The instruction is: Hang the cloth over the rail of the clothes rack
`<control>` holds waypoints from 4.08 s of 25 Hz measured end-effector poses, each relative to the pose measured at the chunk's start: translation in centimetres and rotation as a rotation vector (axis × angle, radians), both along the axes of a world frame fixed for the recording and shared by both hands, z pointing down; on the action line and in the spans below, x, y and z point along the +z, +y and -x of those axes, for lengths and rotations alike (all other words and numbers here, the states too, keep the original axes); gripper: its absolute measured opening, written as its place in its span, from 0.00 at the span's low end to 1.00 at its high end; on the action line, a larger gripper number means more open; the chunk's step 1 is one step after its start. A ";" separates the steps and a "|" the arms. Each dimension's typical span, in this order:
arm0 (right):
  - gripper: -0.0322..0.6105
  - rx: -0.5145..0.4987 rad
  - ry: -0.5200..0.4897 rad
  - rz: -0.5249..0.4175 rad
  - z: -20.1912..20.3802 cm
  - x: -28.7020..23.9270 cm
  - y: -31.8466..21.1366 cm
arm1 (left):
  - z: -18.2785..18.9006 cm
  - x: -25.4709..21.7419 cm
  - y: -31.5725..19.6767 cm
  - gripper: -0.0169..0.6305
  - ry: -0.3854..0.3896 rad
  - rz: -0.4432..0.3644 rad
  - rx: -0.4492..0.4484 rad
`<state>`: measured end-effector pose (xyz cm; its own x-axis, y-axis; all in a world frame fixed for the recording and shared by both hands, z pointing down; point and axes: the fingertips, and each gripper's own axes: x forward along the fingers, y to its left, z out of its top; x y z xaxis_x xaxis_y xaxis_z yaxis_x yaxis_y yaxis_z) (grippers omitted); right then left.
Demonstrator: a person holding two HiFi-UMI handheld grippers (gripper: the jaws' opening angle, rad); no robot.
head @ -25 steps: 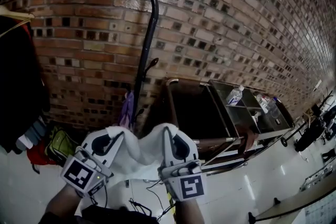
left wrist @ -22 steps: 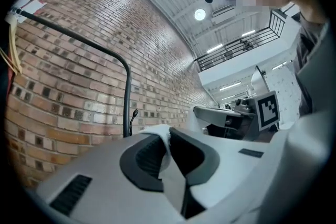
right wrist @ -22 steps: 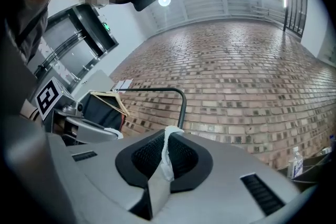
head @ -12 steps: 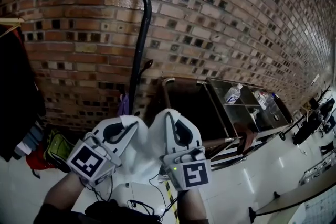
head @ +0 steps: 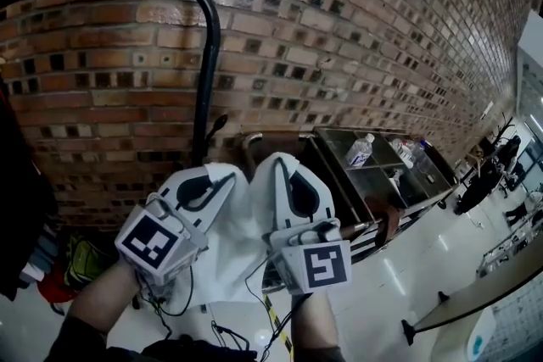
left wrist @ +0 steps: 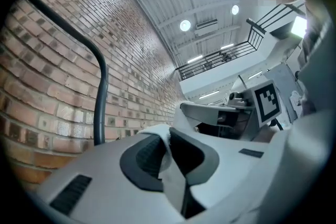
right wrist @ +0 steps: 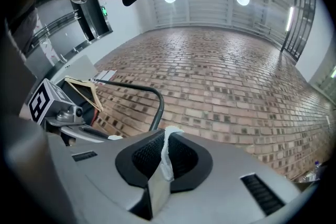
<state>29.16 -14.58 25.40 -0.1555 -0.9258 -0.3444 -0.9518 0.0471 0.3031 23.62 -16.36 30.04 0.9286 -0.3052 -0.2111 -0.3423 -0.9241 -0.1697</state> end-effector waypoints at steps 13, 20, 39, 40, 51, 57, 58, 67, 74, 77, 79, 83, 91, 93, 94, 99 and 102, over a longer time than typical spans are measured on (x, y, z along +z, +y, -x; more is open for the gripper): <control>0.11 -0.059 -0.071 -0.154 -5.7 -7.8 -4.6 | -5.5 -7.0 -4.9 0.08 0.007 -0.113 0.021; 0.11 -0.083 -0.078 -0.163 -9.7 -10.3 -8.0 | -8.9 -9.8 -8.2 0.08 0.047 -0.108 -0.024; 0.11 -0.126 -0.056 -0.281 -13.6 -18.5 -13.6 | -13.4 -18.8 -14.4 0.08 0.077 -0.141 -0.120; 0.11 -0.130 -0.055 -0.281 -13.6 -19.0 -13.8 | -13.3 -19.3 -14.6 0.08 0.078 -0.145 -0.132; 0.11 -0.134 -0.070 -0.363 -15.3 -25.3 -14.0 | -12.7 -26.3 -16.0 0.08 0.134 -0.101 -0.143; 0.11 -0.128 -0.094 -0.384 -16.1 -27.0 -14.1 | -13.5 -28.9 -15.0 0.08 0.124 -0.188 -0.131; 0.11 -0.126 -0.095 -0.388 -16.2 -27.3 -14.0 | -13.5 -29.5 -14.9 0.08 0.122 -0.204 -0.133; 0.11 -0.159 -0.049 -0.466 -13.6 -30.5 -13.5 | -9.9 -36.1 -16.8 0.08 0.100 -0.192 -0.118; 0.11 -0.208 -0.046 -0.536 -10.6 -32.4 -12.0 | -5.6 -40.6 -14.3 0.08 0.074 -0.499 -0.201; 0.11 -0.240 -0.039 -0.553 -8.9 -32.5 -11.9 | -3.2 -41.5 -13.5 0.09 0.025 -0.591 -0.248; 0.11 -0.259 -0.035 -0.558 -7.5 -32.4 -12.1 | -1.4 -41.5 -13.2 0.09 -0.006 -0.656 -0.271; 0.11 -0.293 -0.008 -0.590 -4.0 -32.3 -12.5 | 2.9 -41.1 -13.7 0.09 -0.032 -0.728 -0.338; 0.11 -0.334 0.044 -0.620 3.2 -32.9 -12.3 | 10.2 -40.4 -15.3 0.09 -0.097 -0.665 -0.431; 0.11 -0.333 0.064 -0.630 5.0 -33.1 -12.3 | 11.9 -40.5 -15.8 0.09 -0.098 -0.659 -0.452; 0.11 -0.331 0.071 -0.636 5.8 -33.1 -12.3 | 12.7 -40.5 -16.0 0.09 -0.095 -0.656 -0.459; 0.11 -0.319 0.069 -0.625 8.8 -32.8 -12.3 | 16.1 -39.8 -16.9 0.09 -0.039 -0.577 -0.459; 0.11 -0.319 0.035 -0.610 10.2 -32.9 -12.5 | 18.1 -39.8 -17.5 0.09 -0.017 -0.521 -0.462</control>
<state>18.99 -27.09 -7.51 -0.4089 -0.4756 -0.7788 -0.9088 0.1344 0.3951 5.49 -33.85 -9.80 0.7325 -0.5329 -0.4237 -0.6741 -0.4813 -0.5603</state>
